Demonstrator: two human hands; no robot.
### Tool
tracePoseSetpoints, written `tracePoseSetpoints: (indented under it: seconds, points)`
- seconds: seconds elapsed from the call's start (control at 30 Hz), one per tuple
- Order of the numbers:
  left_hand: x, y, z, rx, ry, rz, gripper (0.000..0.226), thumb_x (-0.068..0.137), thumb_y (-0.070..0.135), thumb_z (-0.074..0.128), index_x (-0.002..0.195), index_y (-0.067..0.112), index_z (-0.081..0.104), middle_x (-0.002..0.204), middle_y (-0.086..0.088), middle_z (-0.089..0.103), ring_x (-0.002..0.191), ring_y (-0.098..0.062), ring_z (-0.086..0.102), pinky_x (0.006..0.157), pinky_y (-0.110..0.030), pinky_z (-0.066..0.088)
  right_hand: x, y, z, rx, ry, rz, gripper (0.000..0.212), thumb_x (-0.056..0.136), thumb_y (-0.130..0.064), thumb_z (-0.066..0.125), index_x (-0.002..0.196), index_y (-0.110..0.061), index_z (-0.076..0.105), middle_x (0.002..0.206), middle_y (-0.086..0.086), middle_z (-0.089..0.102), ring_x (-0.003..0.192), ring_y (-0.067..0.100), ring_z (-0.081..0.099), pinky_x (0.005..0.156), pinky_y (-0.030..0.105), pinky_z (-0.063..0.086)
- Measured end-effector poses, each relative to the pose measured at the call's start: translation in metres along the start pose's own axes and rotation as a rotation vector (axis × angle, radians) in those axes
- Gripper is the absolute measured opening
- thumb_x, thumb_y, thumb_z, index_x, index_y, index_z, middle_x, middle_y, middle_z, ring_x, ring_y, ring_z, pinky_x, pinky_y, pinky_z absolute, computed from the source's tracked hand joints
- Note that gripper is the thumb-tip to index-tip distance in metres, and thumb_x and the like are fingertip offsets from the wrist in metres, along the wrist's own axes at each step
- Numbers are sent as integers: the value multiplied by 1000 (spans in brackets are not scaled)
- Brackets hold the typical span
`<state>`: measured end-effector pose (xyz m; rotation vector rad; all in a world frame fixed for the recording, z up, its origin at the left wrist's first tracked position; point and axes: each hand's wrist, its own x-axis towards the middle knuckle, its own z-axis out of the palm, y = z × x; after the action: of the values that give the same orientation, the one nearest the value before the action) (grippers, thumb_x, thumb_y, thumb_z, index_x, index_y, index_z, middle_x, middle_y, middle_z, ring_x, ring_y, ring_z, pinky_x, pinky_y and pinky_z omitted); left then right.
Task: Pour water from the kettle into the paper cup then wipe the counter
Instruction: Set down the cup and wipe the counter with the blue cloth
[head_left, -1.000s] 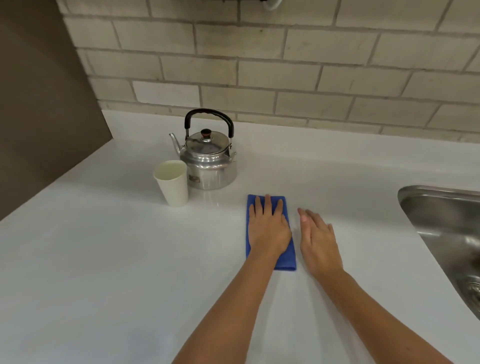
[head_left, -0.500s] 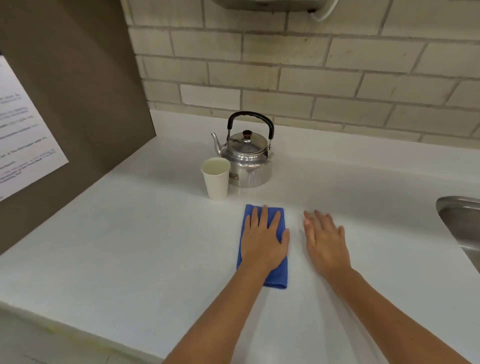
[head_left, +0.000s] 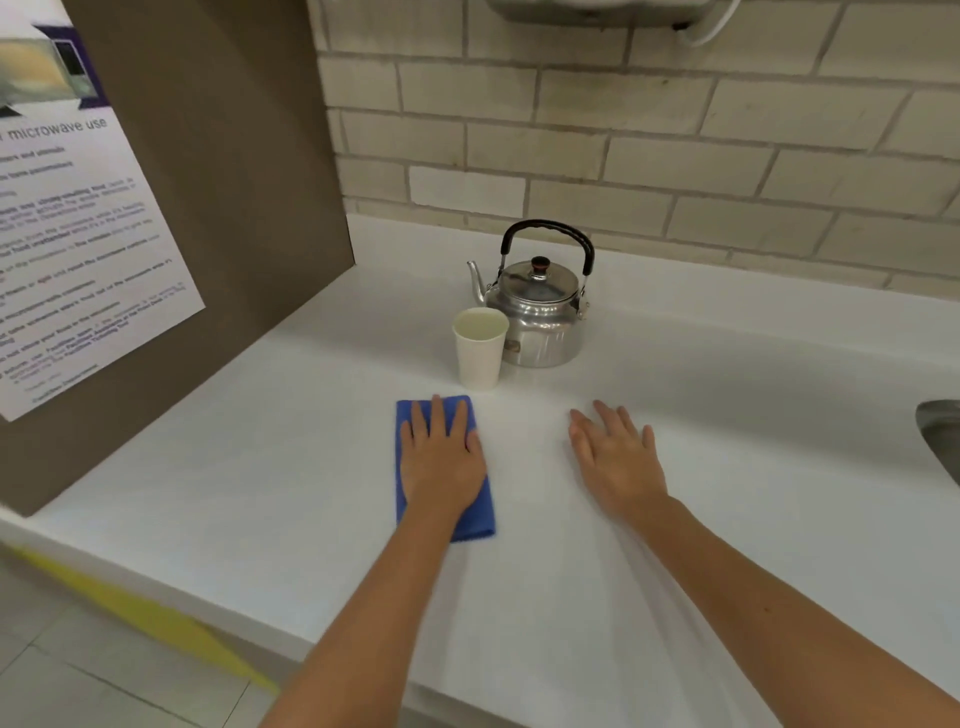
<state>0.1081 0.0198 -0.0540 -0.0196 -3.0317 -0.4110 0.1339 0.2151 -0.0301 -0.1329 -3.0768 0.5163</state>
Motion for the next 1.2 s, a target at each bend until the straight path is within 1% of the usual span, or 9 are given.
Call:
tracePoseSetpoints:
  seconds: [0.07,0.17,0.23,0.33,0.5,0.63,0.9,1.03,1.2]
  points:
    - [-15,-16,0,1,8,42,51,97,36,18,146,24,10,158,-8,6,144,-29,3,117,-40,-1,6,-10,5,12,1,2,44,100,-38,20,142,-29,30,156,2,19,144,24,8,117,49,6]
    - [-3,-83,-18,17,41,-59,51,96,36,22,145,25,14,157,-9,9,144,-30,7,117,-40,2,18,-15,9,10,20,51,44,99,-37,19,141,-28,32,155,2,22,143,24,10,116,50,8]
    - [21,-124,-32,2,25,-124,51,96,35,23,145,25,14,157,-9,8,143,-32,7,118,-41,3,27,-16,10,-3,36,73,44,99,-38,18,140,-28,32,154,3,23,142,24,11,115,50,9]
    - [73,-150,-41,-4,-20,-120,51,97,34,20,146,23,11,157,-10,7,143,-33,5,118,-43,3,42,-19,10,-12,51,117,45,99,-38,17,139,-28,33,153,4,24,142,25,12,115,50,10]
    - [180,-141,-36,77,-82,-8,50,98,28,18,146,19,10,157,-12,3,143,-36,4,117,-47,5,65,-20,15,-27,91,216,44,98,-36,18,139,-27,33,153,5,24,142,23,13,115,48,11]
    - [230,-102,-22,38,-145,111,50,98,32,15,146,22,3,158,-7,-1,144,-31,-1,118,-42,-1,79,-21,16,25,125,302,45,99,-38,20,140,-26,33,154,4,23,143,22,11,117,46,8]
    - [192,-88,-7,45,-121,325,50,97,32,17,146,24,6,158,-4,2,145,-26,1,117,-38,-1,88,-36,16,40,126,356,47,98,-40,20,141,-24,33,155,5,23,143,27,9,118,44,8]
    - [193,-95,-9,25,-121,334,50,97,31,18,146,24,8,158,-3,3,145,-25,2,118,-38,0,84,-33,15,22,129,352,46,98,-40,20,140,-26,33,154,4,24,143,26,11,118,43,9]
    - [208,-92,-17,22,-225,317,50,98,31,14,146,25,2,158,-1,-2,145,-24,-4,118,-38,-3,84,-31,2,55,77,345,46,99,-41,19,140,-26,33,153,2,28,143,24,14,118,43,9]
